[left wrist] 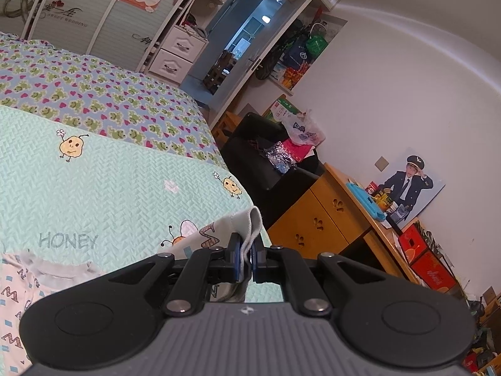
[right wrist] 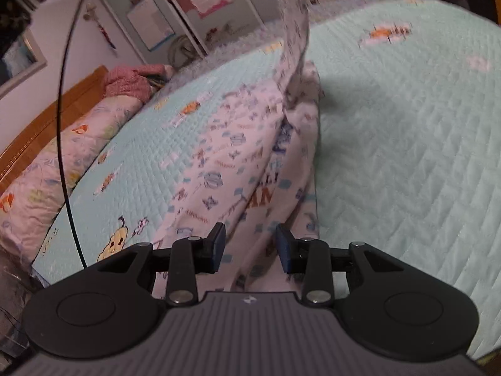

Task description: Fold clothes

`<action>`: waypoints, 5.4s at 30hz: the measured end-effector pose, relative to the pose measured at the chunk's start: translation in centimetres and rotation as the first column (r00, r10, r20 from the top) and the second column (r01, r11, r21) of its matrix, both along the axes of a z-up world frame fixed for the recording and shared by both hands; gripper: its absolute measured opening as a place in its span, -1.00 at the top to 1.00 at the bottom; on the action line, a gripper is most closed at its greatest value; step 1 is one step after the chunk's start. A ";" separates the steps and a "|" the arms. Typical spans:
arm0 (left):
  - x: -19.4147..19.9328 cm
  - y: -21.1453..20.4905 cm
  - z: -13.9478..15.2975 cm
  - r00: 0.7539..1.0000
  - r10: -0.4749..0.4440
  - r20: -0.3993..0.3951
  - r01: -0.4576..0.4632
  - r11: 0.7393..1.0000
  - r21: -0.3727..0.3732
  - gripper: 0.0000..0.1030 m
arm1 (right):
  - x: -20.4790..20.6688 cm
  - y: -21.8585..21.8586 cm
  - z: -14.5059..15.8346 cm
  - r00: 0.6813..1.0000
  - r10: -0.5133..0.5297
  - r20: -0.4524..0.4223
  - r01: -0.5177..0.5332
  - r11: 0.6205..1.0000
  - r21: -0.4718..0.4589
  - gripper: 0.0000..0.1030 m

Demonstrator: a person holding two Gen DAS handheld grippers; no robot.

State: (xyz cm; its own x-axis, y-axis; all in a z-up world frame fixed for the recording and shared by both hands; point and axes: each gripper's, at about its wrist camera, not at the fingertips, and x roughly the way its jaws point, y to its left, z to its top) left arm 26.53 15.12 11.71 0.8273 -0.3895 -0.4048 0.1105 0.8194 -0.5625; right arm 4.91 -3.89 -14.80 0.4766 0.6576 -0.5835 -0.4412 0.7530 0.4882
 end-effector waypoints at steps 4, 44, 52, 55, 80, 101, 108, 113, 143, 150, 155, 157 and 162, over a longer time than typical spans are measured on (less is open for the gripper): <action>0.4 -0.4 0.2 1.000 -0.010 0.005 0.010 1.000 0.007 0.92 | 0.5 0.2 -1.3 0.999 -0.011 -0.045 0.012 1.000 0.021 0.37; 0.0 -0.1 0.2 0.999 -0.024 0.042 0.019 0.993 0.114 0.94 | 3.7 -8.0 -3.4 0.964 -0.115 -0.239 0.198 0.911 0.363 0.94; -3.6 10.4 -6.1 0.981 0.169 -0.091 -0.159 0.981 0.109 0.94 | 3.6 -6.1 -2.9 0.967 -0.078 -0.241 0.150 0.943 0.297 0.94; -4.9 13.2 -8.8 0.966 0.219 -0.141 -0.208 0.974 0.086 0.94 | 3.6 -5.3 -2.8 0.967 -0.064 -0.246 0.131 0.954 0.268 0.94; -12.7 21.7 -11.0 0.949 0.291 -0.122 -0.302 0.949 -0.090 0.94 | 3.5 -2.5 -1.9 0.967 0.011 -0.254 0.044 0.977 0.210 0.94; -16.8 23.5 -13.1 0.940 0.300 -0.164 -0.323 0.937 -0.136 0.94 | 3.1 -2.6 -1.1 0.973 0.013 -0.229 0.007 0.996 0.088 0.94; -18.7 24.5 -13.7 0.926 0.332 -0.180 -0.361 0.918 -0.165 0.94 | 3.3 -3.3 -1.0 0.974 -0.009 -0.225 0.024 0.998 0.063 0.94; -19.9 24.4 -14.6 0.920 0.330 -0.211 -0.369 0.911 -0.185 0.94 | 3.4 -3.1 -1.2 0.974 -0.004 -0.225 0.018 0.998 0.060 0.94; -22.8 24.6 -18.9 0.842 0.420 -0.338 -0.484 0.865 -0.132 0.94 | 3.1 -1.8 0.1 0.990 0.063 -0.125 -0.070 0.996 -0.048 0.94; -19.3 26.0 -15.4 0.868 0.412 -0.278 -0.455 0.884 -0.107 0.94 | 2.1 -1.2 2.4 0.987 0.155 0.031 -0.146 0.970 -0.196 0.94; -16.1 27.8 -14.1 0.843 0.463 -0.273 -0.493 0.869 -0.049 0.94 | -0.2 0.5 5.1 0.904 0.371 0.211 -0.265 0.876 -0.404 0.94; -15.3 28.9 -14.0 0.829 0.486 -0.278 -0.520 0.852 -0.060 0.94 | -1.2 1.8 4.8 0.839 0.493 0.229 -0.308 0.778 -0.548 0.94; -13.6 30.0 -14.3 0.833 0.476 -0.282 -0.514 0.854 -0.079 0.94 | -1.3 2.9 2.8 0.807 0.575 0.138 -0.402 0.705 -0.585 0.83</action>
State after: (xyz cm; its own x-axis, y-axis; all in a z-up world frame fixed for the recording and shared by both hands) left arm 12.91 45.11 -2.60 0.8077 -0.0242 -0.5891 -0.4435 0.6335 -0.6341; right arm 3.60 -1.01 -12.03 0.3729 0.4944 -0.7851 -0.8701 0.4803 -0.1108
